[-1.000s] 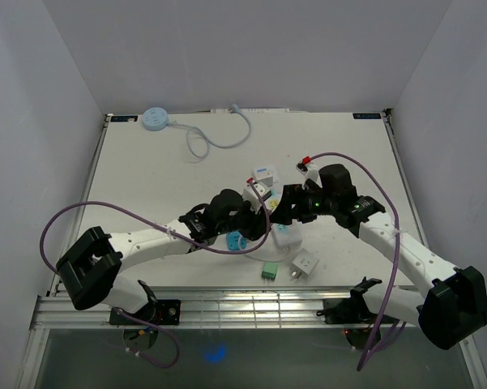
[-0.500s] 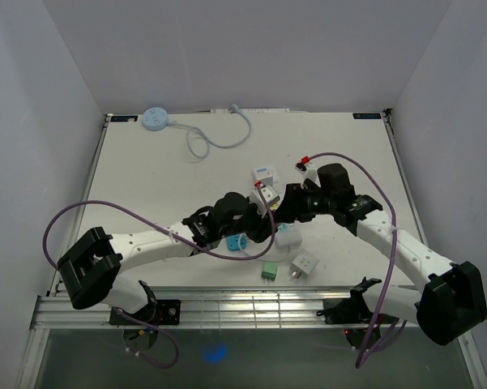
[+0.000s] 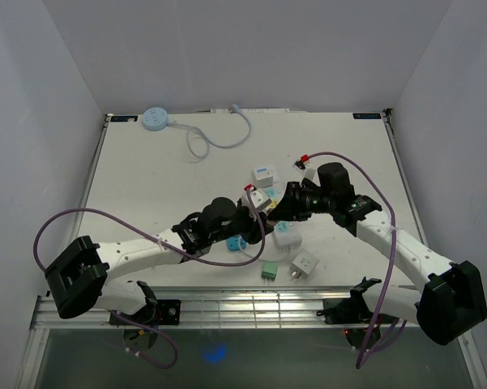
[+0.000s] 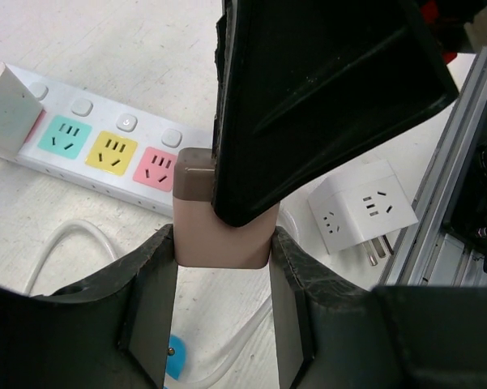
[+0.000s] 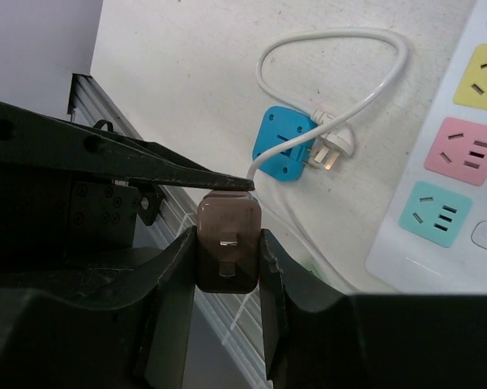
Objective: Insert the plug
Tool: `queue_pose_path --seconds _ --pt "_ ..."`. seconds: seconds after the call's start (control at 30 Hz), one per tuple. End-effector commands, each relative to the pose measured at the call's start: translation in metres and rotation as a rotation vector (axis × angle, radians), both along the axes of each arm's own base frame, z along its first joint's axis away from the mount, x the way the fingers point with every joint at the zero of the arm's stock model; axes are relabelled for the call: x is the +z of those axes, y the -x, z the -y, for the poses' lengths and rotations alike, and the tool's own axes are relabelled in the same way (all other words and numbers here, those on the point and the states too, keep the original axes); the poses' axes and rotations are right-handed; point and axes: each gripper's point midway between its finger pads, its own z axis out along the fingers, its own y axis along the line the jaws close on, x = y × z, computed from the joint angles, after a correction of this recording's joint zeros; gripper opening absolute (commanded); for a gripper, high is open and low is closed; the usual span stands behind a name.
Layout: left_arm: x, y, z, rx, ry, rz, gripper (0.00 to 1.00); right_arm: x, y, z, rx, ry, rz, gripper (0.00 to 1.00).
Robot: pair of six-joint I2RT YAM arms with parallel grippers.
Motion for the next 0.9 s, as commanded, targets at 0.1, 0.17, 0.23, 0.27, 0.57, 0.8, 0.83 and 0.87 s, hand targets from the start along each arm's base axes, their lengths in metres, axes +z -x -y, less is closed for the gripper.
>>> queue_pose_path --seconds 0.1,0.17,0.23,0.27,0.57,0.8,0.83,0.87 --pt "0.049 0.011 0.000 -0.055 0.141 0.109 0.57 0.024 -0.005 -0.010 0.014 -0.094 0.055 0.08" --pt "0.056 0.012 -0.002 -0.052 0.161 0.122 0.61 0.029 -0.005 -0.011 0.014 -0.115 0.057 0.08" --pt "0.062 0.013 -0.003 -0.049 0.178 0.133 0.71 0.036 -0.005 -0.012 0.008 -0.136 0.064 0.08" --pt "0.064 0.013 -0.004 -0.048 0.181 0.137 0.72 0.040 -0.005 -0.013 0.004 -0.144 0.071 0.08" --pt "0.076 0.019 -0.019 -0.033 0.234 0.177 0.82 0.057 -0.009 -0.012 -0.041 -0.185 0.089 0.08" --pt "0.077 0.023 -0.029 -0.022 0.256 0.199 0.98 0.060 -0.010 -0.015 -0.051 -0.232 0.083 0.08" --pt "0.078 0.023 -0.029 -0.024 0.257 0.207 0.98 0.060 -0.010 -0.016 -0.053 -0.235 0.081 0.08" --pt "0.077 0.025 -0.029 -0.034 0.256 0.213 0.98 0.062 -0.010 -0.016 -0.055 -0.242 0.083 0.08"
